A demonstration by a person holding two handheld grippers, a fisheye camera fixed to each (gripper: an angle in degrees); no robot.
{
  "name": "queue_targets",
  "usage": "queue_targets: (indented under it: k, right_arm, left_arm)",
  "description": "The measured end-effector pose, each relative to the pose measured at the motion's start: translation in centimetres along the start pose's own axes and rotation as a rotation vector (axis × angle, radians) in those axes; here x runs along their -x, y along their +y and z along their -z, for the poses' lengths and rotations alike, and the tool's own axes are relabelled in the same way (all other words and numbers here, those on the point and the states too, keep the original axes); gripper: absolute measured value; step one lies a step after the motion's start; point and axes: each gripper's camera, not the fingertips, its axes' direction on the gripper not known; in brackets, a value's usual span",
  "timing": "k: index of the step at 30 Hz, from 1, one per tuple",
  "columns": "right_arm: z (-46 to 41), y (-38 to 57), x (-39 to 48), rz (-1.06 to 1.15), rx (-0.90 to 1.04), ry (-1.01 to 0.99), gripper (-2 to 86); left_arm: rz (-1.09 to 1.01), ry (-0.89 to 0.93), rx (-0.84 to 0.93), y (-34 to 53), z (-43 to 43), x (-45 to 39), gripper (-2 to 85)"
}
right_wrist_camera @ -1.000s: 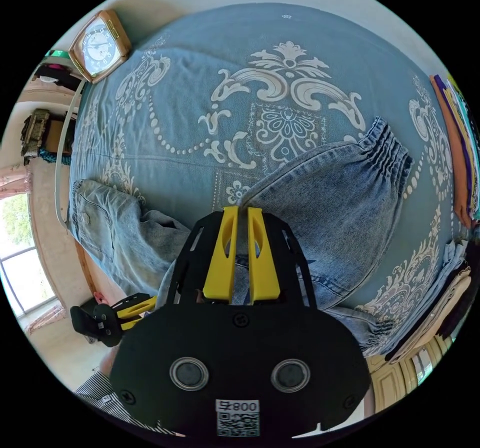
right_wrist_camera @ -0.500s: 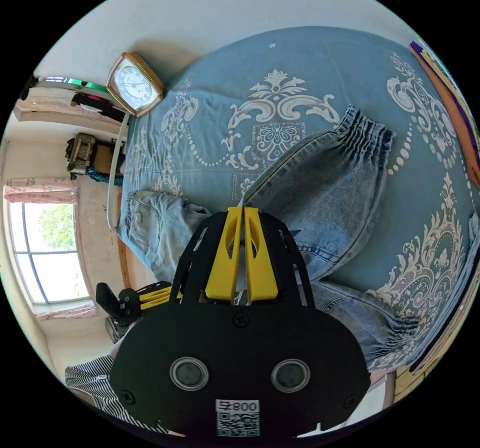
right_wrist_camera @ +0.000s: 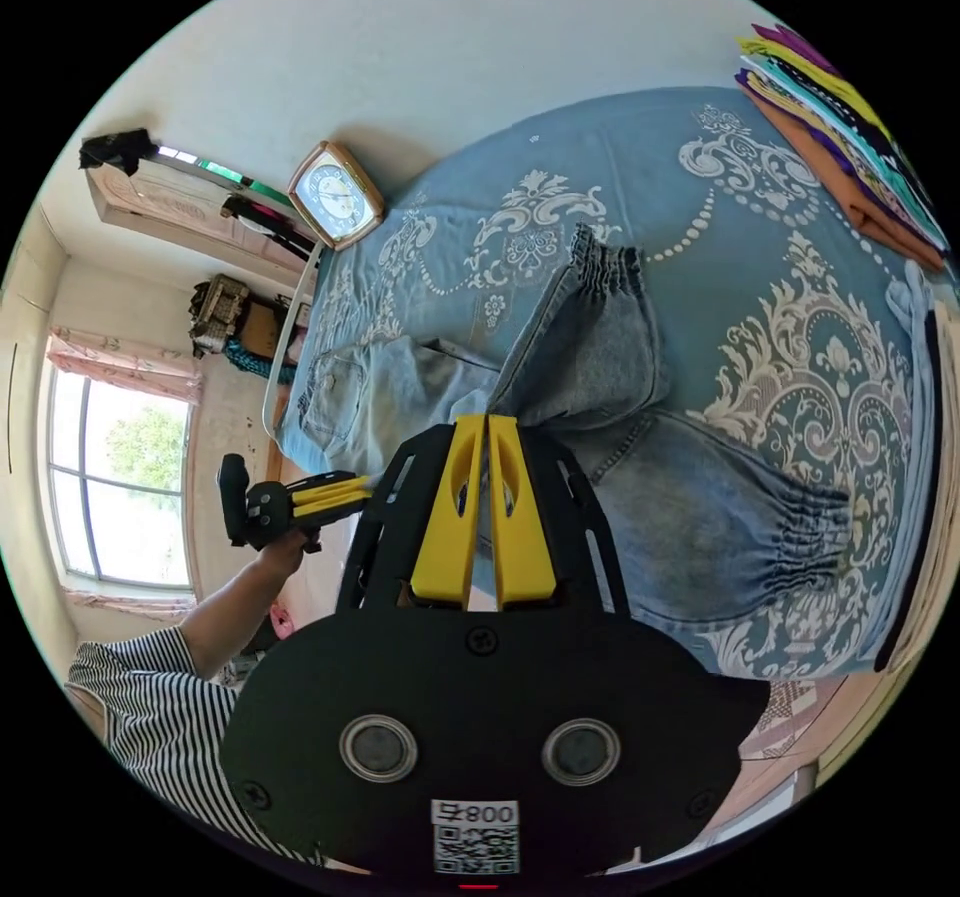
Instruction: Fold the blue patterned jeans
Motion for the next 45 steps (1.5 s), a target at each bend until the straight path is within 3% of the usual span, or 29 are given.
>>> queue_targets:
  k: [14, 22, 37, 45]
  right_arm:
    - [1.4, 15.0, -7.6, -0.078, 0.028, -0.024, 0.3]
    - [1.6, 20.0, -11.9, -0.105, 0.052, -0.039, 0.4]
    - [5.4, 30.8, -23.3, -0.368, -0.058, -0.353, 0.6]
    - [12.4, 34.7, -29.6, -0.457, -0.234, -0.416, 3.7]
  left_arm:
    - [0.005, -0.087, 0.144, -5.8, -2.1, -7.7, 1.9]
    - [0.051, -0.013, 0.180, -8.7, -2.1, -9.7, 2.6]
    - [-0.006, -0.209, 0.127, -12.1, 0.9, -16.9, 6.0]
    - [-0.026, 0.039, 0.002, -16.3, 1.7, -19.5, 5.4]
